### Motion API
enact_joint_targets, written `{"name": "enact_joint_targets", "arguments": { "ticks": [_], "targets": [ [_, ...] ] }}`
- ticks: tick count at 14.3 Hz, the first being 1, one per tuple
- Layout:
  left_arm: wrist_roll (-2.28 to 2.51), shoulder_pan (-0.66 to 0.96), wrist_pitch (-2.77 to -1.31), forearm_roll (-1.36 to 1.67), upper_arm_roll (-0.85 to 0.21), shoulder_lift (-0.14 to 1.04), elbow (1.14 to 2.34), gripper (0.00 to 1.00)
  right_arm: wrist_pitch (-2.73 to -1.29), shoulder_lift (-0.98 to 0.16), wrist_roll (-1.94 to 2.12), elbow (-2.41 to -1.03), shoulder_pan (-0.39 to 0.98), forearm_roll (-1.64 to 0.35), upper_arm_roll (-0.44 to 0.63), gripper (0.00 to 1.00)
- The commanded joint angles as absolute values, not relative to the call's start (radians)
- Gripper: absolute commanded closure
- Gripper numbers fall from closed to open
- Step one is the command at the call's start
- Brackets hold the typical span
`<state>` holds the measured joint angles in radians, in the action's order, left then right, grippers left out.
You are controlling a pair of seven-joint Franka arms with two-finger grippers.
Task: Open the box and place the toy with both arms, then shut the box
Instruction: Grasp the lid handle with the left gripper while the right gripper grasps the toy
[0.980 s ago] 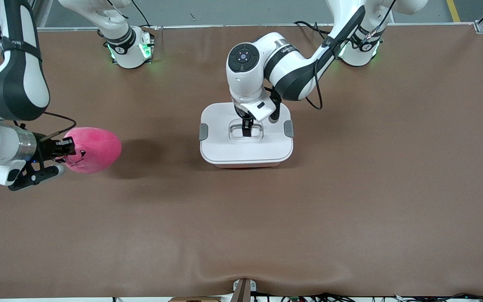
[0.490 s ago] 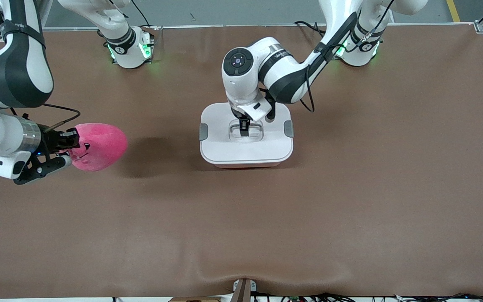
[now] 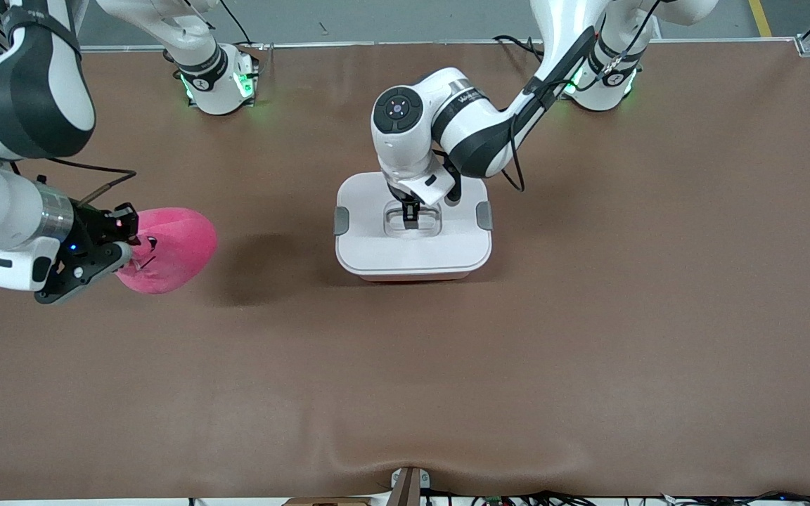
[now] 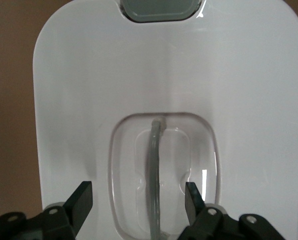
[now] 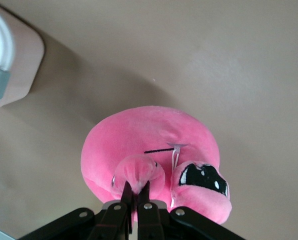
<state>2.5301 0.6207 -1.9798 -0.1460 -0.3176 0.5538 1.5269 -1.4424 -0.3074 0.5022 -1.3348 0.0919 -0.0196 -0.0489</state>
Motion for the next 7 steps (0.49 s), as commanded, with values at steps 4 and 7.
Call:
{"name": "enact_joint_targets", "arguments": {
  "ticks": [4,7],
  "targets": [
    [2.557,0.634,-1.985,-0.173,-0.310,0.572,1.505,0.20,-1.414,-0.275,0.583,-1.339,0.104,-0.034,-0.127,1.00],
    [2.559,0.635,-1.990,-0.173,-0.310,0.581,1.505,0.22,-1.488,-0.276,0.684,-1.342,0.133,-0.025,-0.133,1.00]
  ]
}}
